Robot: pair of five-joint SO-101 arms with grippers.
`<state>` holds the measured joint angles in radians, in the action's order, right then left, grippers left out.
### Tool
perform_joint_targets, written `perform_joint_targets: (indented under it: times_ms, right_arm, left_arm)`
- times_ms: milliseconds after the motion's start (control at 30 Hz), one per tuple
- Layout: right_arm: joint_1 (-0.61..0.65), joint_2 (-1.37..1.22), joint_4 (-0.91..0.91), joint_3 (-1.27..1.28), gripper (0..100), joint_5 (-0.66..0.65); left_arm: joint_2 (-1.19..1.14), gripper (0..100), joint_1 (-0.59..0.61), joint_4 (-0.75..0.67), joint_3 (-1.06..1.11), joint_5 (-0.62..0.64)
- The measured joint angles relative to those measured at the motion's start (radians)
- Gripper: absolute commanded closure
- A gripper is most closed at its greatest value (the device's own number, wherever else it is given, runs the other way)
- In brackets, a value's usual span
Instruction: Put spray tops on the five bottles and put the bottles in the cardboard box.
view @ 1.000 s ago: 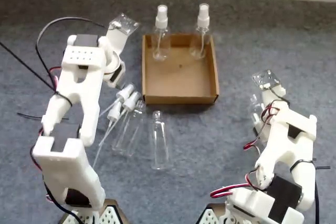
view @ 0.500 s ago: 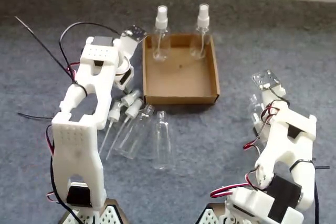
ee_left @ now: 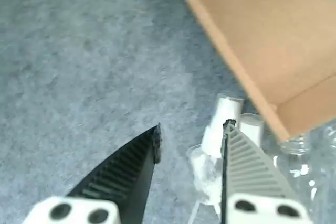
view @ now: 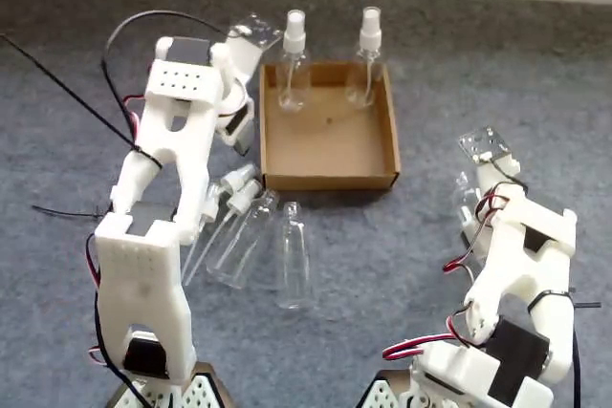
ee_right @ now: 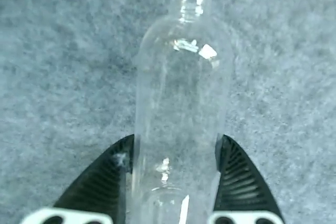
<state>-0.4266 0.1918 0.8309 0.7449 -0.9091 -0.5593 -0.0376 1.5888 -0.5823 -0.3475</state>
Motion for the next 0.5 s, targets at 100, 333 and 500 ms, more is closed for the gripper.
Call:
perform_joint_targets:
  times_ms: [100,333,500]
  right_arm:
    - [0.000,0.000,0.000,0.000,89.3,0.000]
    - [0.000,0.000,0.000,0.000,89.3,0.000]
    - [0.000,0.000,0.000,0.000,89.3,0.000]
  left_arm:
    - [-0.037,82,-0.015,0.002,-0.002,0.000]
    - [-0.175,83,-0.012,0.002,-0.002,0.003]
    - [-0.206,91,-0.012,0.002,-0.002,0.003]
